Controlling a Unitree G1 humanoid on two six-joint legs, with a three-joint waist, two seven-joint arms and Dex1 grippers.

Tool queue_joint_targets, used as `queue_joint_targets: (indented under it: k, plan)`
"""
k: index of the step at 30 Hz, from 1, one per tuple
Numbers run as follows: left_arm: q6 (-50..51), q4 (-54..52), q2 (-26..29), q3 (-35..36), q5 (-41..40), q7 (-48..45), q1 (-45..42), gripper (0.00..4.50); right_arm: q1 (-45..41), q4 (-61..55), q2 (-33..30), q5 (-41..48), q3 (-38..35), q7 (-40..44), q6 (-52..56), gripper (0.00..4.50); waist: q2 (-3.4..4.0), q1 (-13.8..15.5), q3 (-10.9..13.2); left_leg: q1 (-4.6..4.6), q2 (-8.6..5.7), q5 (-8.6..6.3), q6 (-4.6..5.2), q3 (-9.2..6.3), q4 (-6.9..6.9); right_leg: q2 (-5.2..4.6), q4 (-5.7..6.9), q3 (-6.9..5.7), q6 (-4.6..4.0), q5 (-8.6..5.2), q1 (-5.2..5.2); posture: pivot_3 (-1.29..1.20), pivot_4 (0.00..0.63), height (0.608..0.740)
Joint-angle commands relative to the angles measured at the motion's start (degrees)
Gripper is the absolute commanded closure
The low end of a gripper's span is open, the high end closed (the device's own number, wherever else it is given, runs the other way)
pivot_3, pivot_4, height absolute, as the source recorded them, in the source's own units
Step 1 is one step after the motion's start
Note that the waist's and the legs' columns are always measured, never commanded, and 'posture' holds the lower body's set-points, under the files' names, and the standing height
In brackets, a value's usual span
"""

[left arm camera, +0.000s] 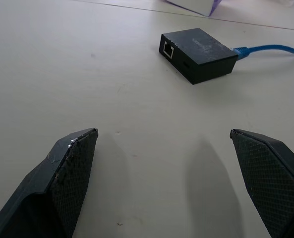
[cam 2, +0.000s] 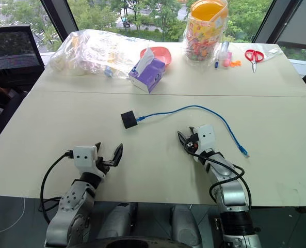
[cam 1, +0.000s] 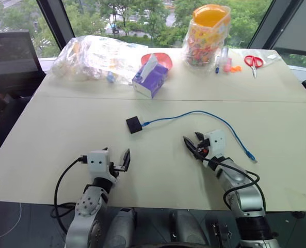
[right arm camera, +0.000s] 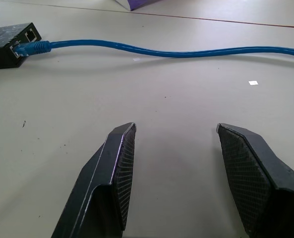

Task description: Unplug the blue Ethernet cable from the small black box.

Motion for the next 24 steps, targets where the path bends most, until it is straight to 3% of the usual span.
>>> queue_joint_targets:
  k: [1,16,20,24]
  plan:
    - [0.4,-0.12,-0.25,-0.11,-0.96,-0.24,-0.99,0.04,0.8,3.81,0.42,0.15,1.15,0.79,0.92,1.84,0.0,0.0,-0.01,0.0,0.0,0.0,0.0,0.0,0.0,0.0,0.0,0.0,0.0,0.0,0.0,0.0,0.15,0.74]
    - [-1.29,-0.7,0.33,1.83,-3.38,-1.61,0.08,0.04,-4.33,9.49,-1.55,0.25,1.35,5.7,-2.58,1.84,-0.14,-0.48,-0.08,0.69,0.02,-0.09,-0.14,0.05,0.08,-0.01,0.0,0.1,-0.07,0.04,0.37,0.0,0.15,0.74]
    - [-1.18,0.35,1.88,3.06,-5.23,-4.15,-0.94,0.04,-5.25,8.03,-5.07,-0.52,4.2,11.87,-4.16,1.84,-0.1,-0.42,-0.06,0.69,0.02,-0.11,-0.18,0.13,0.06,-0.06,-0.02,0.14,-0.07,0.03,0.34,0.0,0.15,0.74]
    - [-0.41,0.88,2.87,2.92,-6.06,-5.44,-1.61,0.04,-11.47,4.19,-10.9,3.63,3.95,19.92,2.1,1.84,0.11,-0.34,0.08,0.48,0.02,0.0,-0.01,0.19,0.0,-0.04,0.02,0.17,-0.07,0.04,0.35,0.0,0.15,0.74]
